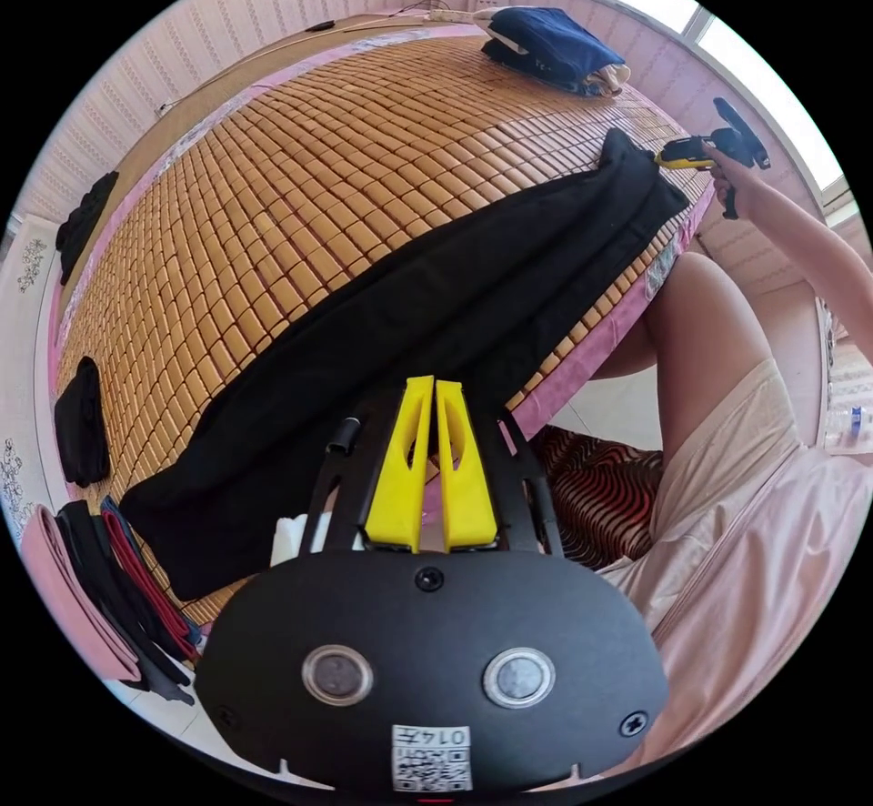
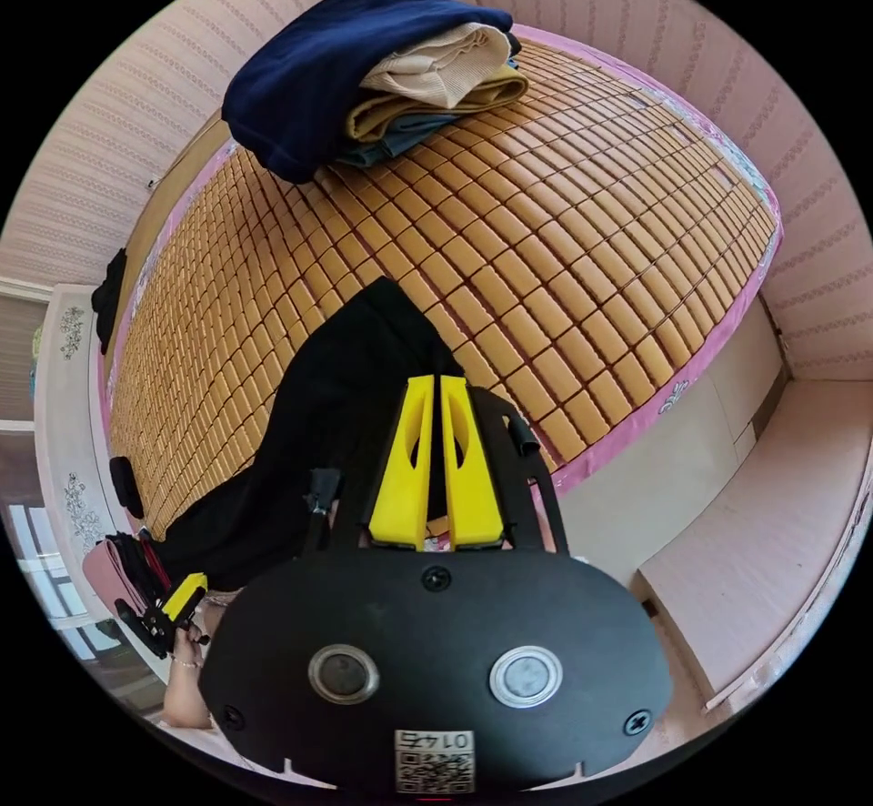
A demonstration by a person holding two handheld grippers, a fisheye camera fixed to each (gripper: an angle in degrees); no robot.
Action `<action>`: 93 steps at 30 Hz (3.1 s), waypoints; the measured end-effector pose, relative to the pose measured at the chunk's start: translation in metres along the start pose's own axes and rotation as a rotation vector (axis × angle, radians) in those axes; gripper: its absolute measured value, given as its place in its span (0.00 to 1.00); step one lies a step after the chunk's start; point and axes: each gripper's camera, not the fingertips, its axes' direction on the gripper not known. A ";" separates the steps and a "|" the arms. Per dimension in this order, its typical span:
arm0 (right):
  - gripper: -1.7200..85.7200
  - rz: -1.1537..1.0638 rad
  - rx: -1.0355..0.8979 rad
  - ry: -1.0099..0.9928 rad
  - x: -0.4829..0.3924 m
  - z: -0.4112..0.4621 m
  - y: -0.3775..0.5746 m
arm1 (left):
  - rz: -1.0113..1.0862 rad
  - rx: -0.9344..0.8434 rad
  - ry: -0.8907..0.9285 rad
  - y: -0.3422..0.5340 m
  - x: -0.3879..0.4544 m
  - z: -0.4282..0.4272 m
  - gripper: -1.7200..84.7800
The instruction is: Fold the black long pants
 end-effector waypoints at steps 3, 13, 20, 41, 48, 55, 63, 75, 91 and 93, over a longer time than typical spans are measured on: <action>0.02 -0.104 0.031 0.068 -0.021 -0.022 0.000 | 0.015 0.044 0.010 -0.003 -0.004 -0.012 0.01; 0.03 -0.069 -0.019 0.042 0.013 -0.021 0.064 | 0.062 0.055 0.104 0.027 0.008 -0.021 0.01; 0.08 -0.063 0.044 0.037 0.017 -0.044 0.076 | 0.074 -0.005 0.091 0.031 0.004 -0.023 0.03; 0.02 -0.210 0.071 0.062 -0.052 -0.064 0.063 | -0.007 0.006 -0.116 -0.021 -0.012 -0.042 0.01; 0.05 -0.183 -0.015 0.021 -0.070 -0.038 0.041 | -0.165 0.064 -0.158 0.000 -0.044 -0.045 0.02; 0.14 -0.141 -0.022 0.058 -0.077 -0.043 0.074 | -0.179 0.042 -0.069 0.026 -0.047 -0.040 0.07; 0.08 -0.301 -0.105 0.193 -0.131 -0.029 0.091 | -0.246 0.101 -0.054 0.081 -0.066 -0.069 0.07; 0.12 -0.143 -0.054 0.320 -0.122 -0.068 0.051 | -0.468 0.111 -0.046 0.204 -0.152 -0.091 0.09; 0.13 -1.012 -0.109 -0.036 -0.488 -0.024 0.160 | -0.814 -0.008 -0.058 0.244 -0.277 -0.045 0.11; 0.14 -1.044 -0.175 -0.009 -0.514 -0.005 0.166 | -0.793 -0.006 -0.087 0.244 -0.276 -0.045 0.07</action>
